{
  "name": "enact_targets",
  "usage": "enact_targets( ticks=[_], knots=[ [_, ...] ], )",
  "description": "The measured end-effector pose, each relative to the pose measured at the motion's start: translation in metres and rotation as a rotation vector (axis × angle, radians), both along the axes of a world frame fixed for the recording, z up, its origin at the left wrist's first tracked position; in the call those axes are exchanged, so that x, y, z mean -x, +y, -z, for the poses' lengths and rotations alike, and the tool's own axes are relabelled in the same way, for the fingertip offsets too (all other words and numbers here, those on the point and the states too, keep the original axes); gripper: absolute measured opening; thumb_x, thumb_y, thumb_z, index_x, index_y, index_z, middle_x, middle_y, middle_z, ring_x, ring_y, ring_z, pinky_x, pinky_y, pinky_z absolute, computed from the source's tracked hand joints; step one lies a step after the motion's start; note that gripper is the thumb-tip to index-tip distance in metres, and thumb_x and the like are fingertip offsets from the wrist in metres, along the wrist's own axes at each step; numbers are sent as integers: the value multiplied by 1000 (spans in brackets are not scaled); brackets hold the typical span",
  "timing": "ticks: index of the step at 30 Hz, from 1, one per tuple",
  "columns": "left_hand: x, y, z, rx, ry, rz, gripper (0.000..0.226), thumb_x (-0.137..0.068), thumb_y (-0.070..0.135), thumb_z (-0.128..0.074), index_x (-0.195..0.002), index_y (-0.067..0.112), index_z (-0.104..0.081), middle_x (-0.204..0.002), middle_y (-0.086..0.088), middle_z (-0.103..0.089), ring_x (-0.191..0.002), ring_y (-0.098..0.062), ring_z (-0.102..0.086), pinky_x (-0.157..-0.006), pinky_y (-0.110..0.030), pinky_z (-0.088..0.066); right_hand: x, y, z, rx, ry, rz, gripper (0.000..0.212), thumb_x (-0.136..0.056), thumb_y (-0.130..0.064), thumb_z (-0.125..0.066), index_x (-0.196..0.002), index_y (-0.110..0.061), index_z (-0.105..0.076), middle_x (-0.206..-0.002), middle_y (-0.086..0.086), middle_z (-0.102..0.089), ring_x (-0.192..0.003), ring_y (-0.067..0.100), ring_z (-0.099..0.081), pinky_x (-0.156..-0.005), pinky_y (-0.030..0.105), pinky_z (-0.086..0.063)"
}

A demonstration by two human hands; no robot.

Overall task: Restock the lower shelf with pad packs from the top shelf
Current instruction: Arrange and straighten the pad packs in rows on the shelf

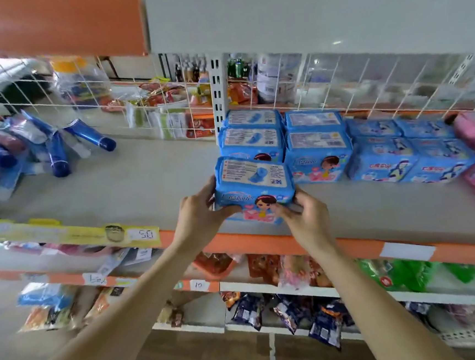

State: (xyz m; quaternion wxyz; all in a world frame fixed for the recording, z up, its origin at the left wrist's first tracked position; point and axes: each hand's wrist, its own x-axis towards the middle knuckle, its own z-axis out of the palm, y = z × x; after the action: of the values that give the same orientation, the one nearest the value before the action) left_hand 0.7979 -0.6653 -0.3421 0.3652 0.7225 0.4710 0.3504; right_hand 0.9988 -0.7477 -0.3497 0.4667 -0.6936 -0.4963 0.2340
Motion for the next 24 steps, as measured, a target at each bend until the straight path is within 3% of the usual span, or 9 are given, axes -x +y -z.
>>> enact_targets(
  ticks=[5, 9, 15, 24],
  knots=[
    [-3, 20, 20, 19, -42, 6, 73, -72, 21, -88, -139, 19, -58, -96, 13, -73, -76, 24, -59, -69, 2, -42, 1, 14, 9, -39, -12, 62, 48, -79, -17, -82, -123, -9, -66, -105, -13, -69, -92, -18, -61, -86, 22, -55],
    [-8, 30, 23, 13, -76, 23, 76, -75, 20, -87, -143, 21, -53, -105, 18, -69, -85, 25, -59, -74, 4, -42, -2, 25, 15, -64, -10, 100, 47, -81, -10, -80, -124, -2, -65, -108, 0, -72, -87, -21, -61, -83, 15, -54],
    [-11, 42, 24, -26, -61, 34, 78, -76, 20, -86, -145, 21, -50, -104, 19, -66, -83, 27, -58, -74, 6, -42, -3, 35, 21, -81, 7, 118, 44, -84, -7, -76, -126, -2, -63, -107, 1, -71, -87, -18, -63, -78, 6, -50],
    [-17, 50, 28, -32, -26, 17, 70, -79, 20, -83, -142, 21, -53, -100, 23, -66, -83, 22, -61, -71, 0, -47, -11, 44, 22, -111, -24, 105, 44, -87, -15, -75, -128, -4, -63, -106, -4, -72, -95, 4, -71, -85, 26, -58]
  ],
)
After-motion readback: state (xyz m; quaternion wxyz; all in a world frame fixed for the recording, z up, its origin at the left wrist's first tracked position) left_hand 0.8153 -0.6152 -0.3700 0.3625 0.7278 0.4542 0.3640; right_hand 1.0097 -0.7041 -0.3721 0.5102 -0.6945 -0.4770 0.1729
